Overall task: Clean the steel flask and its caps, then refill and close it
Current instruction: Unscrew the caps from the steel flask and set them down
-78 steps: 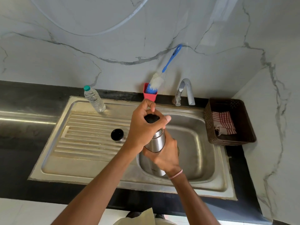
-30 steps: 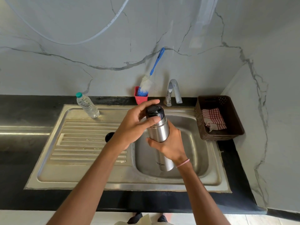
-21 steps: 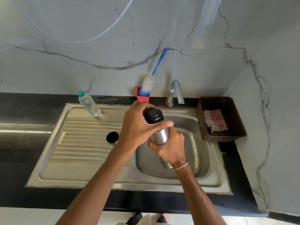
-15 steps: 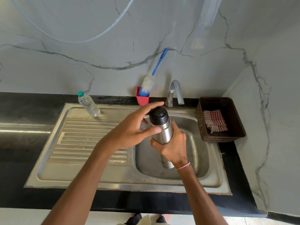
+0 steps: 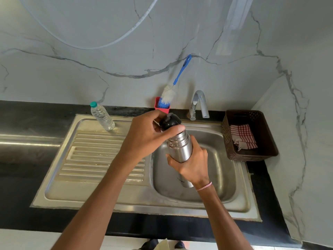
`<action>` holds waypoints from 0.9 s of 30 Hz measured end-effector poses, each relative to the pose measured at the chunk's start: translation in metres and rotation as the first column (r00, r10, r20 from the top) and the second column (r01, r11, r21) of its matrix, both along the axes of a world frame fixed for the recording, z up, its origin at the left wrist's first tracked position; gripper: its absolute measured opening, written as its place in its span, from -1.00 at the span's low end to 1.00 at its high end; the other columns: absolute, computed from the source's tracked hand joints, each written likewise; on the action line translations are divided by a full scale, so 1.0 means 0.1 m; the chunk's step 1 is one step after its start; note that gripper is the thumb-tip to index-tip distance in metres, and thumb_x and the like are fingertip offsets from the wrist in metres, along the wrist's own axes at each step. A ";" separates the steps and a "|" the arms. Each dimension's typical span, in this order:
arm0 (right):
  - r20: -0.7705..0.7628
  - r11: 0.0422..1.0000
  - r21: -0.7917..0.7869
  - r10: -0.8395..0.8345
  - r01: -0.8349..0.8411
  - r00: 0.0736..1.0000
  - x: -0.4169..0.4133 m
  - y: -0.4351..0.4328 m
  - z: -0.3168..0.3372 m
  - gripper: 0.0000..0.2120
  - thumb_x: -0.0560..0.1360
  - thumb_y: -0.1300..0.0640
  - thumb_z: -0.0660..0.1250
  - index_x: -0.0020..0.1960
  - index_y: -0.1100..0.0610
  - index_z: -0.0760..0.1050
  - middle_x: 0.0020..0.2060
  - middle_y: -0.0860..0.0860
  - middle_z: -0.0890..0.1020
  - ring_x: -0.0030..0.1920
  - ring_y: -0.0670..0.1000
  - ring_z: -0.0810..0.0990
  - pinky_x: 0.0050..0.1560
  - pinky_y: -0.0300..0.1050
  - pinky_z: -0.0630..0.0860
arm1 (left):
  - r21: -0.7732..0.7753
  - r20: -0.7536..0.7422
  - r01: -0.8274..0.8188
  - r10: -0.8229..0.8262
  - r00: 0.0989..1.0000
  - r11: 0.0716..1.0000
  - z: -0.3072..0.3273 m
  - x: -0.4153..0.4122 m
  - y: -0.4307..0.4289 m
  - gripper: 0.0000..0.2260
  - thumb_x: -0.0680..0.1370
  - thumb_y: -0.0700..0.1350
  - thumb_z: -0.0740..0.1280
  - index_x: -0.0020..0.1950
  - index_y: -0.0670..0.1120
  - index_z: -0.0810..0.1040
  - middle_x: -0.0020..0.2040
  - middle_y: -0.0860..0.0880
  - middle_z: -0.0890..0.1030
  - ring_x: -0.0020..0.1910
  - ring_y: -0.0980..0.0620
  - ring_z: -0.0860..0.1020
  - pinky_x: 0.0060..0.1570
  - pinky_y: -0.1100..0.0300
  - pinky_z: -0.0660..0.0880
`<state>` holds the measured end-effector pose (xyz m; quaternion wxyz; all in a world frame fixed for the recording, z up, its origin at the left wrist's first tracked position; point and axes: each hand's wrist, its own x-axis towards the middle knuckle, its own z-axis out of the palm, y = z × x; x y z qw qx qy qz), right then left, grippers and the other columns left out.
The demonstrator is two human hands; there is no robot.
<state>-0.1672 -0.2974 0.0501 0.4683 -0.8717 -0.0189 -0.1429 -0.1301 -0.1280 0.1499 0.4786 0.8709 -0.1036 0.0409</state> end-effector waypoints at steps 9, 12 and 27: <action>-0.005 0.999 0.015 0.045 -0.045 0.999 0.05 0.08 -0.01 -0.45 0.25 -0.15 0.59 0.14 -0.05 0.46 -0.19 -0.19 0.65 -0.25 -0.10 0.65 -0.15 -0.06 0.63 | -0.460 -0.299 -0.039 -0.114 0.947 0.887 -0.13 -0.03 0.51 -0.39 0.25 -0.15 0.70 0.25 -0.02 0.59 0.16 0.00 0.70 0.13 -0.02 0.70 0.10 0.15 0.64; -0.011 0.998 0.013 0.063 -0.063 0.998 0.07 0.11 -0.05 -0.45 0.25 -0.12 0.61 0.13 -0.05 0.47 -0.19 -0.21 0.64 -0.24 -0.11 0.65 -0.14 -0.05 0.63 | -0.445 -0.342 -0.086 -0.080 0.936 0.891 -0.28 -0.09 0.72 -0.39 0.28 -0.17 0.64 0.31 -0.01 0.59 0.21 0.02 0.70 0.20 0.01 0.68 0.25 0.11 0.58; -0.120 0.995 0.075 0.069 -0.060 0.990 0.16 0.36 -0.29 -0.46 0.22 -0.14 0.64 0.08 -0.12 0.46 -0.14 -0.25 0.65 -0.19 -0.12 0.66 -0.03 0.12 0.63 | 0.266 -0.294 -0.397 0.466 0.835 0.878 -2.05 -0.51 1.55 -0.43 0.24 -0.17 0.72 0.19 -0.07 0.61 0.10 -0.03 0.60 0.12 -0.11 0.60 0.11 0.09 0.49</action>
